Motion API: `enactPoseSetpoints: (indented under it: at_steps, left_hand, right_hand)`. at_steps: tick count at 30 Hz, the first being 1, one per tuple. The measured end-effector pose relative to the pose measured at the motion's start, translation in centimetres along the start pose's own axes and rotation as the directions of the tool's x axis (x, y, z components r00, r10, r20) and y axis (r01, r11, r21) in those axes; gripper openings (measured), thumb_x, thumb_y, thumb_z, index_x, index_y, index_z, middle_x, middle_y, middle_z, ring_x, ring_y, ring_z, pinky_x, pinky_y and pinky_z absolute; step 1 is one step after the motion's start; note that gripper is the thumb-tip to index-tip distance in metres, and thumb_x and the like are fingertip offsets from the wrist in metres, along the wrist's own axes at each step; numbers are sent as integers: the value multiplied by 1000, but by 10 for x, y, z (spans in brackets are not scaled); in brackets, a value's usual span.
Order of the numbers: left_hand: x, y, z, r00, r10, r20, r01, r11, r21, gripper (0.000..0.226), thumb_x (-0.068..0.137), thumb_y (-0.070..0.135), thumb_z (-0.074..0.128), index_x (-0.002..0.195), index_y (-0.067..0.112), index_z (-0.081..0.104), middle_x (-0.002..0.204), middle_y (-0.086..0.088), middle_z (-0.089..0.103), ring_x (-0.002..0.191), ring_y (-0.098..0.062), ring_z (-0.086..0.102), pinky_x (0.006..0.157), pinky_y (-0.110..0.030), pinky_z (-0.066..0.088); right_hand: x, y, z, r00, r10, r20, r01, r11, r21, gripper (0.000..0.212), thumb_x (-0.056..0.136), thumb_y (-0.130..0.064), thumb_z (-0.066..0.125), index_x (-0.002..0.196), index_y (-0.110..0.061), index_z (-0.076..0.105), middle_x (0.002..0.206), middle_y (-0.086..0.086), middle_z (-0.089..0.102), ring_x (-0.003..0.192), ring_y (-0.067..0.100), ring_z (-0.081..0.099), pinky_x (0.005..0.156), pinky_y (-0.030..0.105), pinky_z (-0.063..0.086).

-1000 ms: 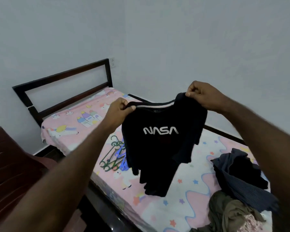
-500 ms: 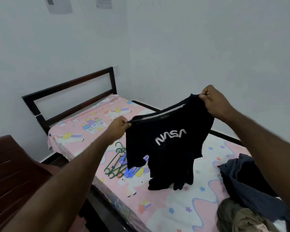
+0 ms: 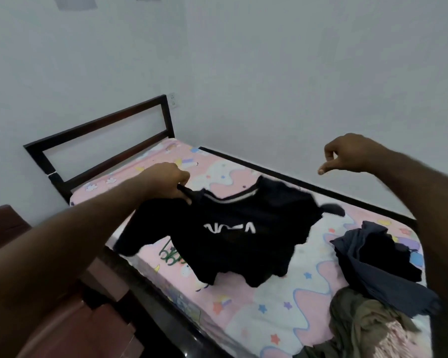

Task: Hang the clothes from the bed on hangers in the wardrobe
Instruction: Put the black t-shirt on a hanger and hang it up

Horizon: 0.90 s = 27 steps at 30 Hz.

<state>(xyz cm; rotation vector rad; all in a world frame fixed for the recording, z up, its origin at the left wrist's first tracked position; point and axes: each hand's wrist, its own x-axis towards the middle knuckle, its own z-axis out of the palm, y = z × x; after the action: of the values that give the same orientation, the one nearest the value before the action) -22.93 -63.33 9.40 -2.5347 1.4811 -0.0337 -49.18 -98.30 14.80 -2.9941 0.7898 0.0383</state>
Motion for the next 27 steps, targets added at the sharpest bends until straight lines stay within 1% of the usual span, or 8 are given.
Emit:
enactPoseSetpoints:
  at_steps: [3,8,13,18,21,23,26,27]
  left_hand:
    - [2,16,8,990,-17,-140,4,996,-90,20,87,21,56,101,16,69,98,-12,67,99,-31,59,81,-35,48]
    - [16,61,17,956,-72,-283,-56,907,-417,25,95,25,51,103,11,71,99,-11,66,96,-31,59,82,-35,45]
    - [16,86,4,859,-364,-361,-40,654,-755,18,97,8,48,93,3,65,88,-6,67,82,-21,58,67,-11,38]
    - [8,96,-28,897,-277,-344,-71,678,-731,19,99,14,49,96,6,66,87,-7,68,79,-18,61,74,-30,46]
    - [5,110,-46,950,-154,-273,-98,681,-726,30,101,24,51,87,0,63,72,-10,59,65,-12,50,63,-30,41]
    - [6,119,-52,965,-129,-227,-71,708,-702,41,100,31,52,81,-4,59,64,-9,49,57,-12,43,56,-28,35]
    - [8,129,-53,968,-142,-205,-24,763,-646,32,98,32,55,94,3,71,76,-11,66,64,-17,56,61,-29,43]
    - [7,129,-51,970,-150,-190,-5,774,-633,28,98,31,56,99,8,73,83,-8,69,71,-17,61,66,-28,47]
  right_hand:
    - [-1,-12,32,995,-33,97,26,997,66,30,73,-46,82,75,-21,65,78,-1,63,88,24,61,66,28,36]
    - [-6,-83,118,966,-173,195,65,884,464,28,79,-37,80,87,-13,68,65,-6,58,52,6,57,56,22,45]
    - [-8,-103,191,952,-174,251,-62,696,716,52,79,-36,80,122,-20,56,101,6,66,83,17,60,68,26,45]
    - [0,-85,222,930,-177,323,-187,527,829,71,82,-43,76,140,-19,42,121,7,58,99,19,57,73,29,48]
    - [7,-77,225,912,-232,338,-229,396,889,56,89,-44,67,135,-24,42,115,5,61,101,25,63,85,43,52]
    - [9,-74,230,897,-302,324,-210,354,911,43,90,-34,69,127,-28,47,112,0,59,97,23,63,78,39,52]
    - [8,-75,250,929,-290,229,-97,405,909,11,88,-20,72,90,-12,64,81,-1,57,71,15,51,63,28,36]
    - [8,-75,259,952,-236,196,-78,430,899,17,89,-19,71,79,-7,63,74,0,54,67,15,47,63,29,34]
